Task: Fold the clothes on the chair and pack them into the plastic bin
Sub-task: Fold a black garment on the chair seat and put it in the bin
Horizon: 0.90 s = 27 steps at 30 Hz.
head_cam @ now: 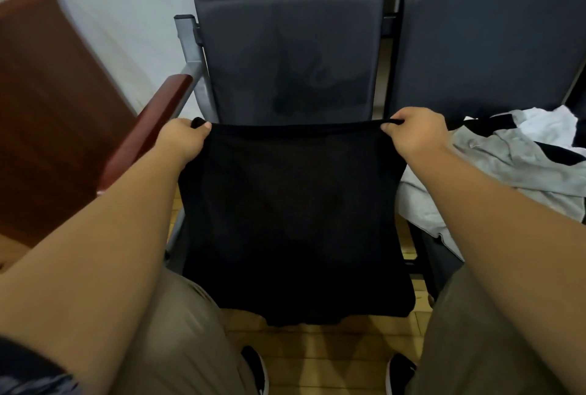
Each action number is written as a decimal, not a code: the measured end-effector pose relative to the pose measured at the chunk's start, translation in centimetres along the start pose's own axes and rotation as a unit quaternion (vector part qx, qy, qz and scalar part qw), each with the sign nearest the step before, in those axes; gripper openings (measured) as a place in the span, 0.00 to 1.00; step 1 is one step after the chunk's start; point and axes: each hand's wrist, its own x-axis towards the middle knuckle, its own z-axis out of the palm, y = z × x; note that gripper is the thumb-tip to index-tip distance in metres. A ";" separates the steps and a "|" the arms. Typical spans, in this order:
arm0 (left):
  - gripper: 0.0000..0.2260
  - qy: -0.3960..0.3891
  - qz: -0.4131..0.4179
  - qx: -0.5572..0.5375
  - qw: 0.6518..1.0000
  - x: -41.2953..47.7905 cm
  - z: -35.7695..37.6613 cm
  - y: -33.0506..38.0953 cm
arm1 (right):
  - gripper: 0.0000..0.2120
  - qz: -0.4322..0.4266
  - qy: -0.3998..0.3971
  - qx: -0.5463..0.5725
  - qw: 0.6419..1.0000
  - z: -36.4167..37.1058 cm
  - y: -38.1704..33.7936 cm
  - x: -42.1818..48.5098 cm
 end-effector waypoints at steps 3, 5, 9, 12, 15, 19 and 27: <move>0.22 -0.028 0.014 0.089 0.996 1.6 1.4 -0.6 | 0.08 0.009 -0.033 -0.042 0.999 2.1 1.1 1.3; 0.22 -0.044 0.035 0.142 0.988 2.4 2.2 -0.5 | 0.08 0.011 -0.053 -0.058 0.997 3.2 1.5 2.1; 0.21 -0.076 0.069 0.212 0.972 4.0 3.5 -1.0 | 0.08 0.006 -0.096 -0.065 0.993 4.8 2.1 3.5; 0.22 -0.083 0.062 0.239 0.965 5.3 4.0 -1.8 | 0.07 0.013 -0.119 -0.057 0.991 5.5 2.4 4.2; 0.20 -0.082 0.047 0.260 0.961 6.4 4.4 -2.5 | 0.06 0.023 -0.129 -0.052 0.990 6.4 3.0 4.8; 0.08 -0.071 0.043 0.262 0.962 7.1 4.7 -3.3 | 0.05 0.020 -0.146 -0.075 0.986 7.8 3.9 5.1; 0.13 -0.086 0.080 0.374 0.920 5.1 4.6 -1.6 | 0.18 -0.002 -0.127 -0.186 0.974 7.8 2.0 4.0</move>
